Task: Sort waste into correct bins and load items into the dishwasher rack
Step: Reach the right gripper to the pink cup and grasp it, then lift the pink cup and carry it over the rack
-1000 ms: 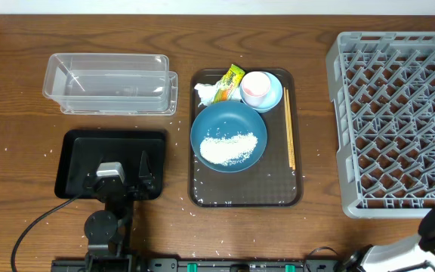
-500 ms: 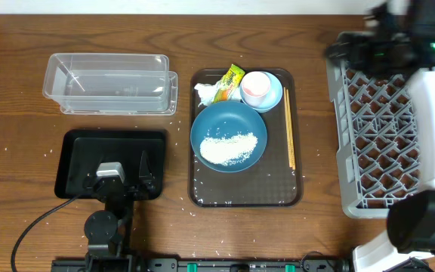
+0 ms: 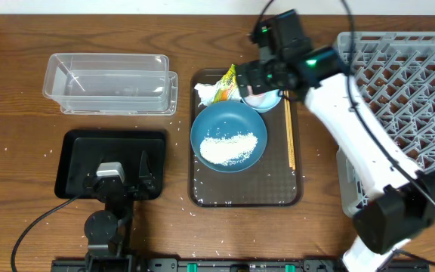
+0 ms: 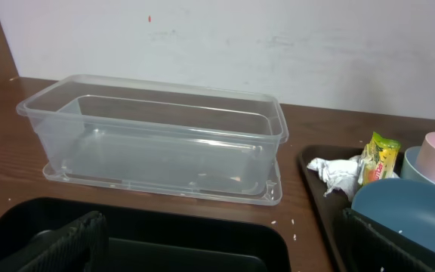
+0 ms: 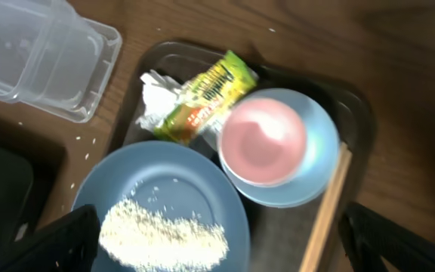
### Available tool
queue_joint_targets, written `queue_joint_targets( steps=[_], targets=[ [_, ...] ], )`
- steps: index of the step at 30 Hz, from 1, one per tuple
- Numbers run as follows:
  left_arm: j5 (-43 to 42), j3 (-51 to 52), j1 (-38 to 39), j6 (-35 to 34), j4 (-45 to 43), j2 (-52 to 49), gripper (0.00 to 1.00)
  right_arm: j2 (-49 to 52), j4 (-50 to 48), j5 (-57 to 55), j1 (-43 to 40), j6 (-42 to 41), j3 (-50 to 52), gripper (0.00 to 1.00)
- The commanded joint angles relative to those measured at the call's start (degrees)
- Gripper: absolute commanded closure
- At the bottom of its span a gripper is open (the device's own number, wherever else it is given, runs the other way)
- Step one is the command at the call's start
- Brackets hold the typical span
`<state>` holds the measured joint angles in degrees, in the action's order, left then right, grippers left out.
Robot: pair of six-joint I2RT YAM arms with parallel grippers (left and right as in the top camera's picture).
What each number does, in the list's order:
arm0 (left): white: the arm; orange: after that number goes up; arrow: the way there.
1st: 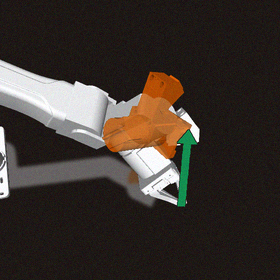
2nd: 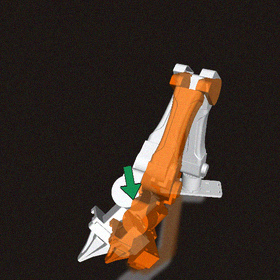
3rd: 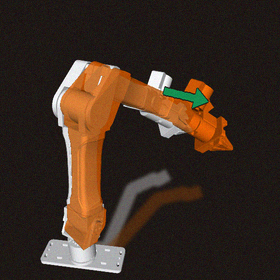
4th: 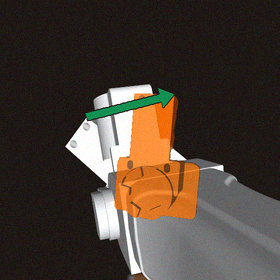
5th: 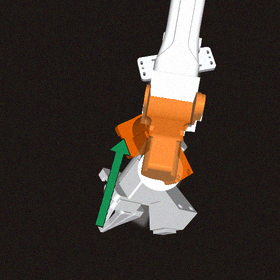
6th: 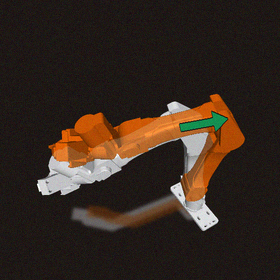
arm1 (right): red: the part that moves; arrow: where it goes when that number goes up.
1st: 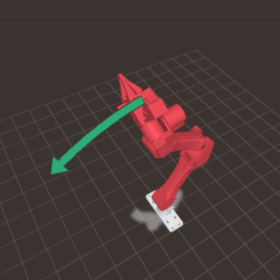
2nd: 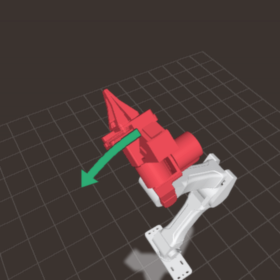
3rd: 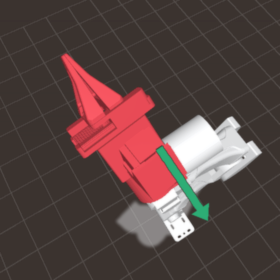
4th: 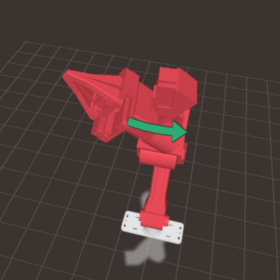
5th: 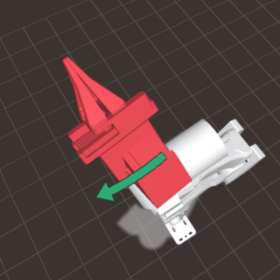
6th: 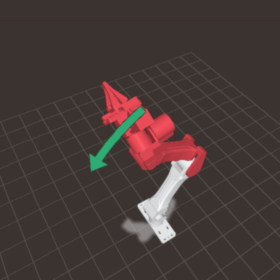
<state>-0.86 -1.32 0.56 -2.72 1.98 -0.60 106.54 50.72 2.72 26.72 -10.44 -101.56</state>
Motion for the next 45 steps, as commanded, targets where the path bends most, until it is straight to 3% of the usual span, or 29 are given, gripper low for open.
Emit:
queue_joint_targets(
  steps=[1,5,16,20,27,32,38,45],
  targets=[
    [1.6,1.1,0.0,0.7,2.1,0.3,0.02,3.4,-2.7,-4.5,1.6,-3.2,-0.3,0.04],
    [1.6,1.1,0.0,0.7,2.1,0.3,0.02,7.2,-8.0,-4.8,1.9,-3.2,-0.3,0.25],
    [1.6,1.1,0.0,0.7,2.1,0.3,0.02,17.3,-11.0,-5.9,2.6,-3.3,-0.3,0.52],
    [1.6,1.1,0.0,0.7,2.1,0.3,0.02,17.9,-10.7,-5.9,3.0,-3.3,-0.3,0.57],
    [1.6,1.1,0.0,0.7,2.1,0.3,0.02,17.9,-11.1,-6.4,3.4,-3.3,-0.3,0.76],
    [1.6,1.1,0.0,0.7,2.1,0.3,0.02,17.5,-10.9,-6.4,3.4,-3.9,-0.8,0.99],
    [1.6,1.1,0.0,0.7,2.1,0.3,0.02,14.3,-10.1,-6.3,3.0,-5.0,-0.8,0.99],
    [1.6,1.1,0.0,0.7,2.1,0.3,0.02,1.7,-8.3,-6.1,-2.4,-5.0,-0.8,0.99]
  ],
)
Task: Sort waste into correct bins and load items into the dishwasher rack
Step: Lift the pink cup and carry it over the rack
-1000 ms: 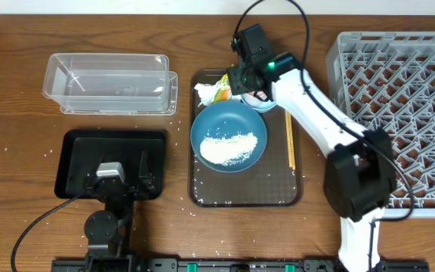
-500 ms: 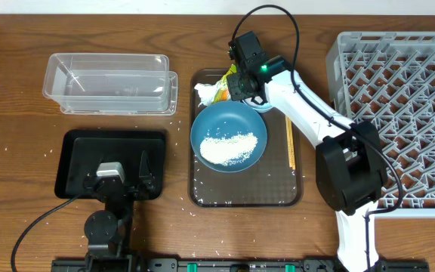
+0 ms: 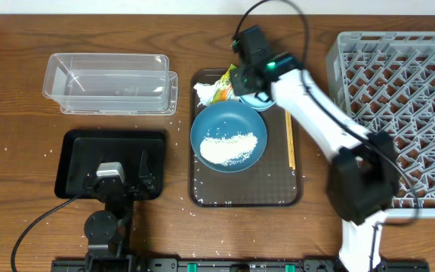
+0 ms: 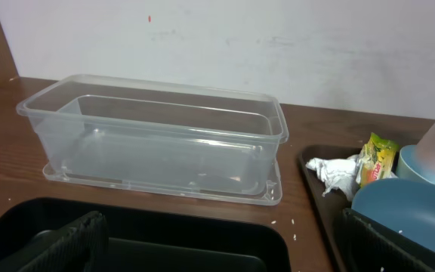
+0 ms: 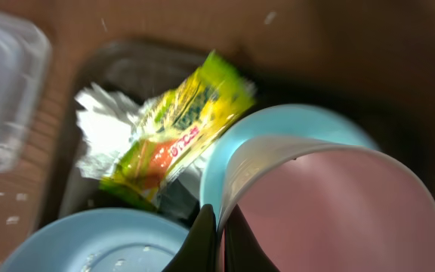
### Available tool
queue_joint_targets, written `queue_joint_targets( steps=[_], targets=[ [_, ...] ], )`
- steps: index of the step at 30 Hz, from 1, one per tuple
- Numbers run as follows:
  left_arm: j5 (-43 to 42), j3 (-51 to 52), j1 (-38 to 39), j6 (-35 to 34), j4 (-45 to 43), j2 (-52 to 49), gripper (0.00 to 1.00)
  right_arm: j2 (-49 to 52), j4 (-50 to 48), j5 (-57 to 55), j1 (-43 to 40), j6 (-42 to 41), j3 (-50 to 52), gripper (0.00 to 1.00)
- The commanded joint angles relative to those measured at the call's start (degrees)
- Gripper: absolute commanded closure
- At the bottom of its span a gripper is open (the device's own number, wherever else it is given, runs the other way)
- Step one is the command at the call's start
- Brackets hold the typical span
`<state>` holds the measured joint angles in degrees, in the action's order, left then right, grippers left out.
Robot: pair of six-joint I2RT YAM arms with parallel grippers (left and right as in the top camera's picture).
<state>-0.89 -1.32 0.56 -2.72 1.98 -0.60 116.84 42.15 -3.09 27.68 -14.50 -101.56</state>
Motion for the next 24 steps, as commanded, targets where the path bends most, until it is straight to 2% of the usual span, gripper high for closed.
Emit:
queue_joint_targets(
  steps=[1,8,13,20,24],
  targets=[
    [1.6,1.1,0.0,0.7,2.1,0.3,0.02,-10.6,0.8,0.0,-4.7,-0.9,-0.8,0.99],
    [1.6,1.1,0.0,0.7,2.1,0.3,0.02,-21.6,4.1,6.1,-20.2,2.9,-0.8,0.99],
    [1.6,1.1,0.0,0.7,2.1,0.3,0.02,-22.9,5.5,11.8,-34.4,5.4,-0.8,0.99],
    [1.6,1.1,0.0,0.7,2.1,0.3,0.02,-18.2,3.5,35.4,-53.6,6.1,-0.7,0.99],
    [1.6,1.1,0.0,0.7,2.1,0.3,0.02,-13.0,1.9,48.9,-60.6,6.0,-0.7,0.99]
  ],
)
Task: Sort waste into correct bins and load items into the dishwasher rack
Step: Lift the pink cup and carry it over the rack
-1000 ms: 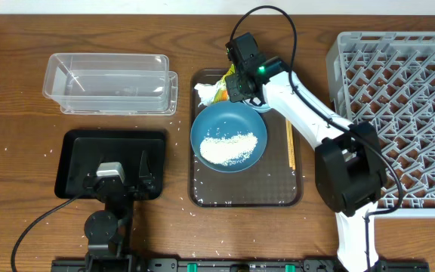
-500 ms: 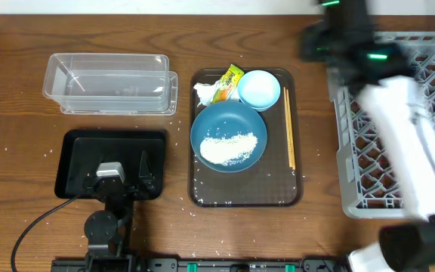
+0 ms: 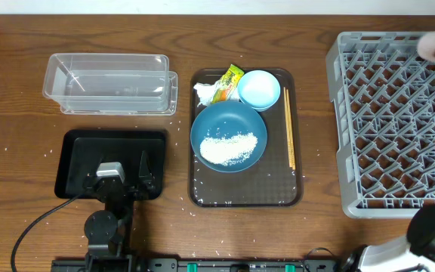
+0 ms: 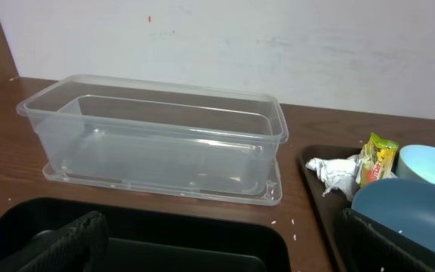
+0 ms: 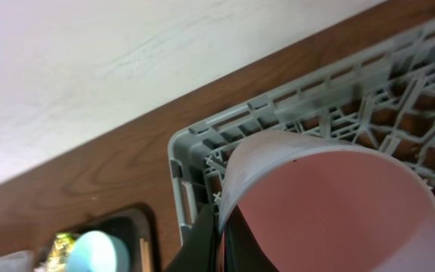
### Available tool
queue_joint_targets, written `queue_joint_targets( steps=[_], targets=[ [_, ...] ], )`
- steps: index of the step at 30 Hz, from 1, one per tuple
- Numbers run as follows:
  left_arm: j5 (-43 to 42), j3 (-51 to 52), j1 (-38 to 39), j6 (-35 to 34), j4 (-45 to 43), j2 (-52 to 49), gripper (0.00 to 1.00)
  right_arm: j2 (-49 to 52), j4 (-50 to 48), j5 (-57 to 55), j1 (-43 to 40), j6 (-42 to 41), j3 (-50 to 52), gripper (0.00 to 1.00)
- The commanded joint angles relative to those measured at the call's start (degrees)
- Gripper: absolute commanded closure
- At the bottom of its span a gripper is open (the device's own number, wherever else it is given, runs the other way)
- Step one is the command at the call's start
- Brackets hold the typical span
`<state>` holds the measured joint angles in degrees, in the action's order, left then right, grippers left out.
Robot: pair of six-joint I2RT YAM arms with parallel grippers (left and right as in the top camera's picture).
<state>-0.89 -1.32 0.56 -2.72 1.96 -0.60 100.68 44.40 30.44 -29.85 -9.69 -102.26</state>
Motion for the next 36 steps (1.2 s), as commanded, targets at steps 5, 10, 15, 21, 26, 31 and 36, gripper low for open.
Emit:
queue_joint_targets(
  steps=[5,10,15,21,26,31,36],
  targets=[
    [1.6,1.1,0.0,0.7,2.1,0.3,0.02,11.2,-0.3,22.6,-8.0,1.2,0.0,0.99],
    [1.6,1.1,0.0,0.7,2.1,0.3,0.02,19.1,-1.0,35.6,-10.7,2.5,0.0,0.99],
    [1.6,1.1,0.0,0.7,2.1,0.3,0.02,25.4,-1.3,44.5,-11.4,3.6,0.0,0.99],
    [1.6,1.1,0.0,0.7,2.1,0.3,0.02,28.3,1.9,40.5,-11.9,3.5,0.0,0.99],
    [1.6,1.1,0.0,0.7,2.1,0.3,0.02,27.9,7.8,29.2,-13.5,3.4,0.0,0.99],
    [1.6,1.1,0.0,0.7,2.1,0.3,0.02,27.9,10.6,27.8,-15.7,3.7,0.0,0.99],
    [1.6,1.1,0.0,0.7,2.1,0.3,0.02,27.9,11.7,24.1,-17.7,4.6,0.0,0.99]
  ],
)
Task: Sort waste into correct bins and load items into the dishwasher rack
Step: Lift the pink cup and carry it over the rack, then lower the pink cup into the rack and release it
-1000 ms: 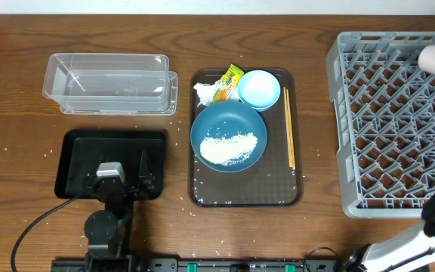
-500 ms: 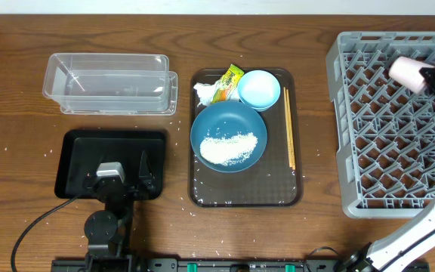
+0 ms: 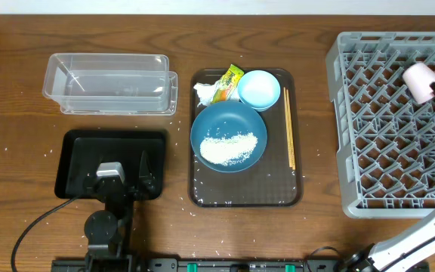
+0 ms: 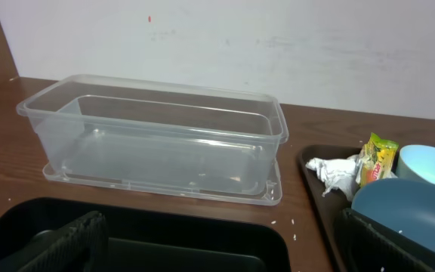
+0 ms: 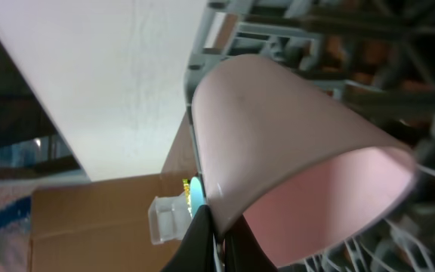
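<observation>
A pink cup [image 3: 418,80] lies tipped on its side over the right part of the grey dishwasher rack [image 3: 387,151]. My right gripper [image 5: 216,227] is shut on the rim of the cup [image 5: 293,174]. On the brown tray [image 3: 245,193] remain a blue plate with rice [image 3: 228,137], a light blue bowl [image 3: 259,88], chopsticks [image 3: 288,128], a yellow-green wrapper [image 3: 226,81] and a crumpled napkin [image 3: 205,92]. My left gripper [image 4: 217,261] rests open over the black bin [image 3: 78,151].
A clear plastic bin [image 3: 110,83] stands at the back left, behind the black bin. Rice grains are scattered on the wooden table around the tray. A white object shows at the rack's right edge.
The pink cup has gone from the rack's back right corner to a spot nearer the front over the rack's right side, and is now tipped sideways. The left arm is unchanged.
My right gripper was open above the pink cup, which stood in the light blue bowl on the tray. Then it was shut on the cup's rim. Then the cup was off the tray at the rack's back corner, and now it hangs tilted over the rack.
</observation>
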### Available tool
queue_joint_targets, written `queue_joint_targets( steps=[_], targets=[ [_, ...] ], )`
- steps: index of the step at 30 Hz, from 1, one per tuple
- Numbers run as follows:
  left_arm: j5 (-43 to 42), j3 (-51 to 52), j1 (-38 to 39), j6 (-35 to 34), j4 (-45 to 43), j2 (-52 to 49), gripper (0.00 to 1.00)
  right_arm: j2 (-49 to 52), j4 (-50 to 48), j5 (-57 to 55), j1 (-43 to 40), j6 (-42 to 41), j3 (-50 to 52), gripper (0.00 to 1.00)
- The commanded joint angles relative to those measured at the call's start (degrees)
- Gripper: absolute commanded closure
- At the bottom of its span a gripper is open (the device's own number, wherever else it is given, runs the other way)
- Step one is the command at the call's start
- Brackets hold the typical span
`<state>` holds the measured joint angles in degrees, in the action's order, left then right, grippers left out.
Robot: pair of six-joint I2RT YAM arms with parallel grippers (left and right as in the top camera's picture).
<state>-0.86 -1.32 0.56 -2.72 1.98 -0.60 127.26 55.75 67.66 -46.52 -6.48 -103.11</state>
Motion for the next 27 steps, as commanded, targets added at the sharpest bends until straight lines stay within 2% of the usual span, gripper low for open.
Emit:
queue_joint_targets(
  steps=[1,4,11,14,20,24,27],
  targets=[
    [1.6,1.1,0.0,0.7,2.1,0.3,0.02,1.3,0.8,-13.8,-1.2,2.2,0.8,0.99],
    [1.6,1.1,0.0,0.7,2.1,0.3,0.02,1.3,2.3,-15.9,-1.7,4.5,0.8,0.99],
    [1.6,1.1,0.0,0.7,2.1,0.3,0.02,-0.6,3.7,-20.4,-2.3,4.1,0.8,0.85],
    [1.6,1.1,0.0,0.7,2.1,0.3,0.02,-3.6,3.7,-24.1,-2.6,2.4,0.8,0.83],
    [1.6,1.1,0.0,0.7,2.1,0.3,0.02,-12.3,4.0,-40.8,-2.6,-5.0,0.8,0.76],
    [1.6,1.1,0.0,0.7,2.1,0.3,0.02,-17.6,3.5,-43.7,-2.5,-7.5,0.8,0.72],
    [1.6,1.1,0.0,0.7,2.1,0.3,0.02,-20.4,2.0,-43.4,-1.6,-7.4,0.8,0.60]
  ],
)
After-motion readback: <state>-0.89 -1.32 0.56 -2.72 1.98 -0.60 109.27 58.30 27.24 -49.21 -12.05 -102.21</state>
